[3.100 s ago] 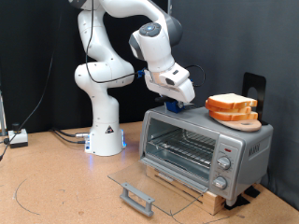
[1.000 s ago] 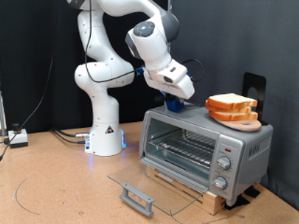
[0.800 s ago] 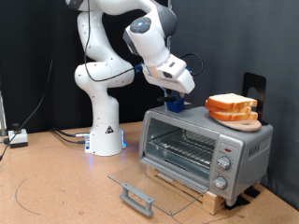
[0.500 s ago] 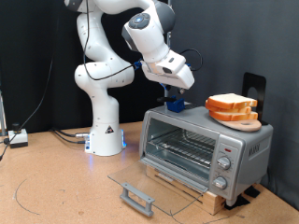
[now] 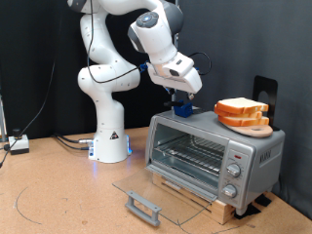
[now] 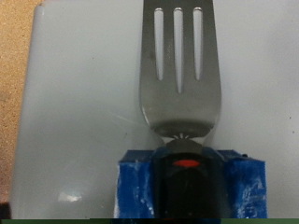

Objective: Make a piece of toast with the oven

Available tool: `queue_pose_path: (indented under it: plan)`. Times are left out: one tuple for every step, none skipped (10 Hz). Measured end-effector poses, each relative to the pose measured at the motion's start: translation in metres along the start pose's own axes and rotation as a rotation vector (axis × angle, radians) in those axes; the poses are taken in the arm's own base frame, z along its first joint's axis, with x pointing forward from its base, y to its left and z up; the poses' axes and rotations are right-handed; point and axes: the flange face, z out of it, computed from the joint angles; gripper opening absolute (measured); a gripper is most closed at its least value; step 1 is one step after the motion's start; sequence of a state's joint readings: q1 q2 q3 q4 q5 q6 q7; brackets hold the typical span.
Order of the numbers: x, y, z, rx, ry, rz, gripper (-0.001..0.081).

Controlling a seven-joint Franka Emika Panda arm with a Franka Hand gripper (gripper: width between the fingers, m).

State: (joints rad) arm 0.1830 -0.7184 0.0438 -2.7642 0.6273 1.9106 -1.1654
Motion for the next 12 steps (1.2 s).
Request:
queue_pose_path:
  plan:
    - [-0.001, 0.000, 0.002, 0.000, -0.009, 0.001, 0.0736]
    - [-0.002, -0.001, 0.005, 0.002, -0.021, 0.008, 0.0797]
    - [-0.003, 0.000, 0.010, 0.002, -0.036, 0.017, 0.0806]
    - [-0.003, 0.001, 0.017, -0.007, -0.050, 0.024, 0.0806]
    - [-0.003, 0.003, 0.024, -0.015, -0.063, 0.025, 0.0809]
    - [-0.002, 0.005, 0.029, -0.023, -0.072, 0.025, 0.0809]
    - [-0.002, 0.007, 0.032, -0.028, -0.076, 0.026, 0.0809]
    - [-0.001, 0.009, 0.035, -0.032, -0.080, 0.028, 0.0809]
    - [-0.001, 0.011, 0.038, -0.032, -0.081, 0.031, 0.0809]
    - [-0.001, 0.013, 0.040, -0.028, -0.080, 0.034, 0.0809]
    - [-0.001, 0.014, 0.042, -0.023, -0.078, 0.034, 0.0809]
    - [-0.001, 0.014, 0.043, -0.020, -0.077, 0.033, 0.0809]
